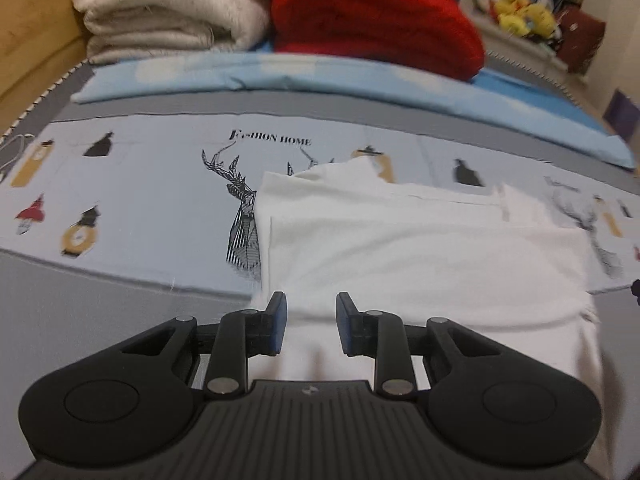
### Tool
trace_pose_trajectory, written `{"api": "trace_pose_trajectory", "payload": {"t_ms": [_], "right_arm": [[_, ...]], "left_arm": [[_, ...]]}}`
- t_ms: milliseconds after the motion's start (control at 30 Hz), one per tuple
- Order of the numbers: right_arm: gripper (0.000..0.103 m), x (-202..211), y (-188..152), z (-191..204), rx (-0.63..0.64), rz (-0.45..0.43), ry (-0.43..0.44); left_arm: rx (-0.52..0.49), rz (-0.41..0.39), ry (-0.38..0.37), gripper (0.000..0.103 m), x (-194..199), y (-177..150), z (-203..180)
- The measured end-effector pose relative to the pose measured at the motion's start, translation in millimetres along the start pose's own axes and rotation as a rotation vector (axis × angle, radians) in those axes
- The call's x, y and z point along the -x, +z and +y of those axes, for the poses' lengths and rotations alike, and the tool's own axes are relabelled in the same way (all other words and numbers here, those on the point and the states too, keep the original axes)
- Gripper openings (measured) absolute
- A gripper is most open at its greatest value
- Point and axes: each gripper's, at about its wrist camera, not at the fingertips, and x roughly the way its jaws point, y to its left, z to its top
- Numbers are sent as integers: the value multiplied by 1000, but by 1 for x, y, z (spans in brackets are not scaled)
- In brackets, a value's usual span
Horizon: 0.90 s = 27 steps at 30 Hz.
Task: Fold small clothes
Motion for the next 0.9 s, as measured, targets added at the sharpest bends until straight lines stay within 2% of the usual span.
{"api": "trace_pose_trajectory", "payload": {"t_ms": [133, 233, 367, 433, 533, 667, 900], "right_arm": [[34, 70, -19, -10, 52, -53, 36], [35, 120, -46, -21, 135, -100, 53], [36, 157, -87, -39, 185, -142, 16], [36, 165, -109, -56, 144, -137, -4], [36, 165, -132, -80, 60, -76, -56], [36, 160, -145, -106, -42, -3, -63], [36, 138, -162, -117, -52, 124, -63]], "left_arm": [[-60, -56, -15, 33, 61, -46, -3], [-84, -78, 1, 42, 94, -87, 1], [-58, -62, 9, 42, 108, -149, 12], [-9, -25, -14, 41, 104, -178, 21], [102, 91, -32, 33, 89, -203, 38], [154, 107, -63, 31, 87, -207, 56], [258, 179, -66, 31, 73, -217, 80]]}}
